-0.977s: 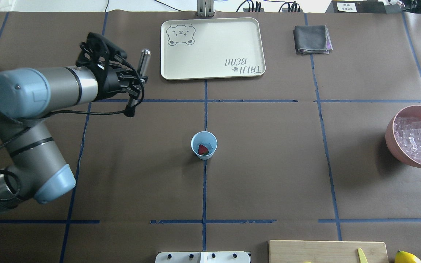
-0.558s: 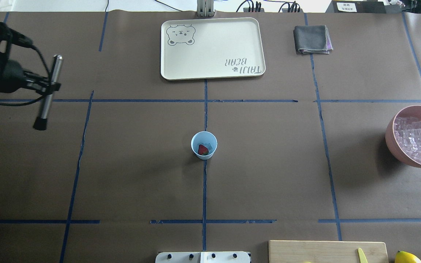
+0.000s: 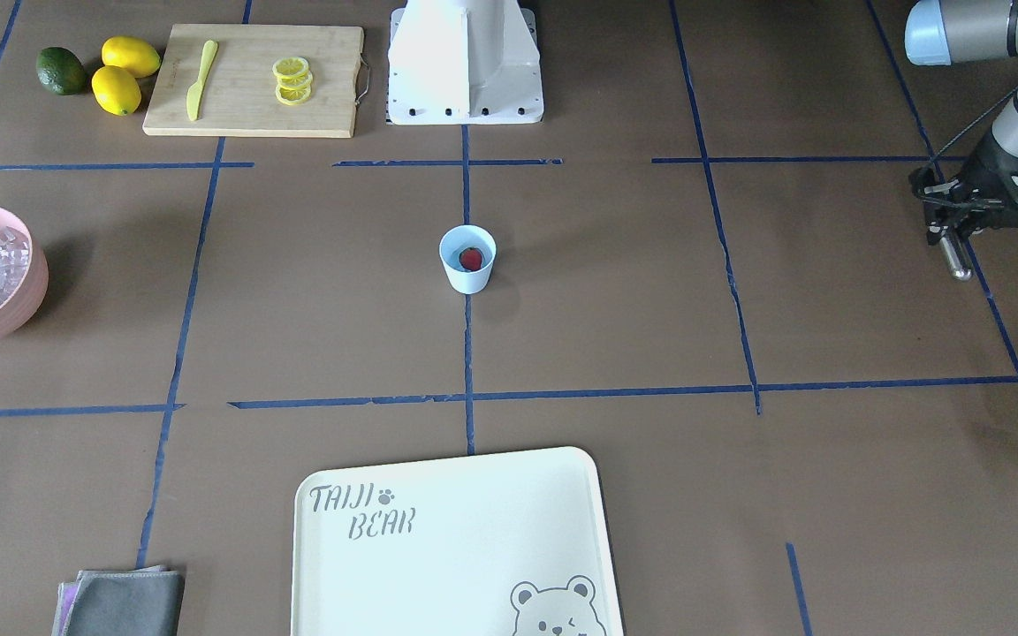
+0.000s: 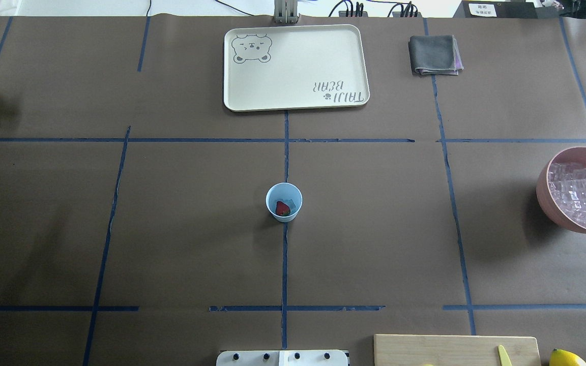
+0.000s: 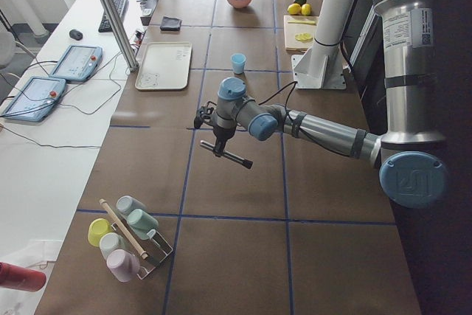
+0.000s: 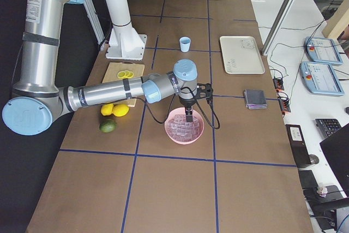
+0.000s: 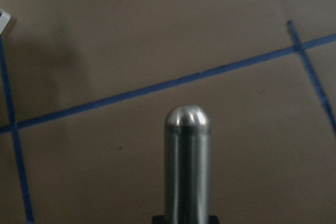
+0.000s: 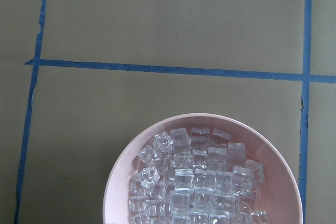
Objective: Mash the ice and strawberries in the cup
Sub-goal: 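Lay the muddler on the table beside the white wire rack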
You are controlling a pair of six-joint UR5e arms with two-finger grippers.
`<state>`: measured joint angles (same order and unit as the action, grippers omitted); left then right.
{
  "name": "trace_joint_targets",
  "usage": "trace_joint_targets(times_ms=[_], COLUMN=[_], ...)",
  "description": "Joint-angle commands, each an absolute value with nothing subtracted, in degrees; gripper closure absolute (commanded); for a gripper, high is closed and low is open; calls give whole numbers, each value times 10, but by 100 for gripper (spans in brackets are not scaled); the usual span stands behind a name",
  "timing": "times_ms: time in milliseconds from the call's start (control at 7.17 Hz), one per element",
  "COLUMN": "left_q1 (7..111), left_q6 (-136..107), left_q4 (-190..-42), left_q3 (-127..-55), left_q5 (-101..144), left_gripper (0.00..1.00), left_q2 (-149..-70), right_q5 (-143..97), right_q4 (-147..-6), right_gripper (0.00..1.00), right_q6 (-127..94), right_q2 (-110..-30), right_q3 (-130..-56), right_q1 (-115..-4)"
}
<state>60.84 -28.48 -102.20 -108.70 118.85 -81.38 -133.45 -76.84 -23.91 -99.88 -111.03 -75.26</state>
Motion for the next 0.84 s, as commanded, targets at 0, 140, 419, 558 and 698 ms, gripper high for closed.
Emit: trace_joint_targets(times_ms=[0,140,419,558,698], left_q1=[606,606,606,606,606], left_q6=[-284,-284,-283,-283,-283], left_q4=[-960,-960,-968,-961,-970], left_q3=[-1063,-1030,-979,-972,-947], left_q5=[1198,1203,1203,1203,1203], left_gripper=[100,100,100,100,100], left_q2=[-817,-834,-869,-884,-887], right_q5=[-1334,-1334,-1334,-1334,-1334], right_q4=[-767,-767,-767,-768,-768], right_gripper=[0,0,0,0,0], right_q6=[-239,-239,-239,-239,-239], right_q2=[-1004,-1004,-1004,-1006,-1006], right_q3=[-1114,-1114,-1115,-1118,-1118], right_q1=[-752,-753,-754,-754,-754])
